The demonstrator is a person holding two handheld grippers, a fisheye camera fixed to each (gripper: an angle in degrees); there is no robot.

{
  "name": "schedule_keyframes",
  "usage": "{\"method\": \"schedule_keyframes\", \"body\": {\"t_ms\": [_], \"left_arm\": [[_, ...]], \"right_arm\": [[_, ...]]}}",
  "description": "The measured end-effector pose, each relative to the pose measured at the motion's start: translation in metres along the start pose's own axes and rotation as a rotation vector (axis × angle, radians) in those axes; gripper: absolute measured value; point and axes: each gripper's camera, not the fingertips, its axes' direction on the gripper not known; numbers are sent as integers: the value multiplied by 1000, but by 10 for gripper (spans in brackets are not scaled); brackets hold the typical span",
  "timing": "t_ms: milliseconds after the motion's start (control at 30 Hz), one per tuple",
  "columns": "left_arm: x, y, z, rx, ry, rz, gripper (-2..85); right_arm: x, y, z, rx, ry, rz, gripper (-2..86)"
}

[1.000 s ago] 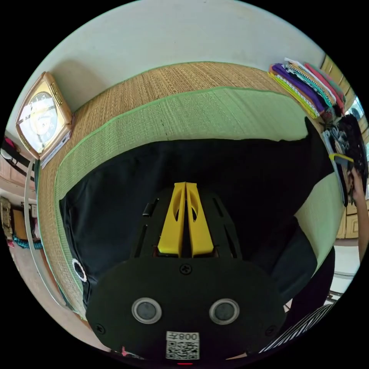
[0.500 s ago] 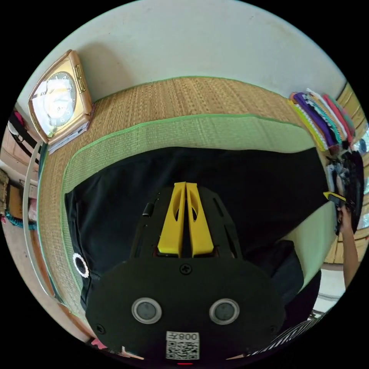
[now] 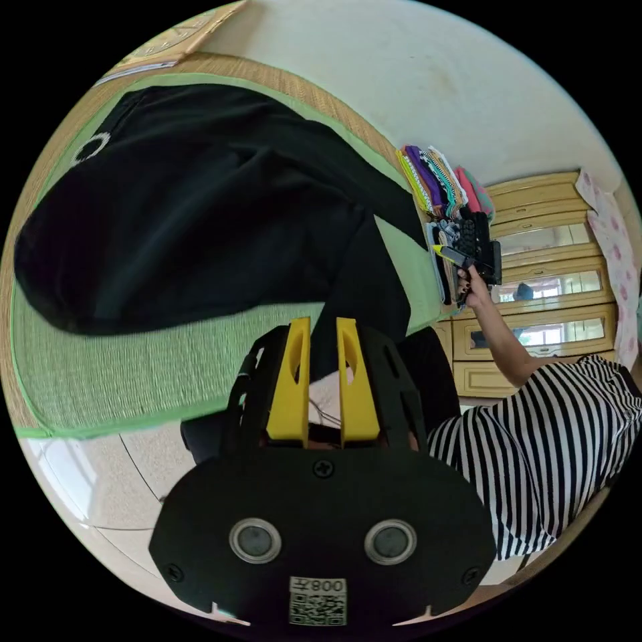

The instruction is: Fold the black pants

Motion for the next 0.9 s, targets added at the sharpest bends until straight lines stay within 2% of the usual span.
{"method": "schedule_keyframes", "body": {"t_ms": [167, 333, 667, 833, 900], "left_arm": [[-3, 56, -13, 6, 37, -12, 77], [2, 97, -12, -31, -5, 14, 81], [-1, 116, -24, 8, -140, -21, 86], [6, 116, -17, -97, -210, 21, 46], [13, 120, -19, -125, -186, 53, 36]], "right_arm": [[-38, 63, 23, -67, -146, -54, -2], [-67, 126, 46, -125, -219, -107, 6], [-82, 194, 72, -210, -218, -174, 28], [-78, 220, 77, -215, -224, -170, 32], [-75, 226, 77, -210, -228, -168, 34]]}}
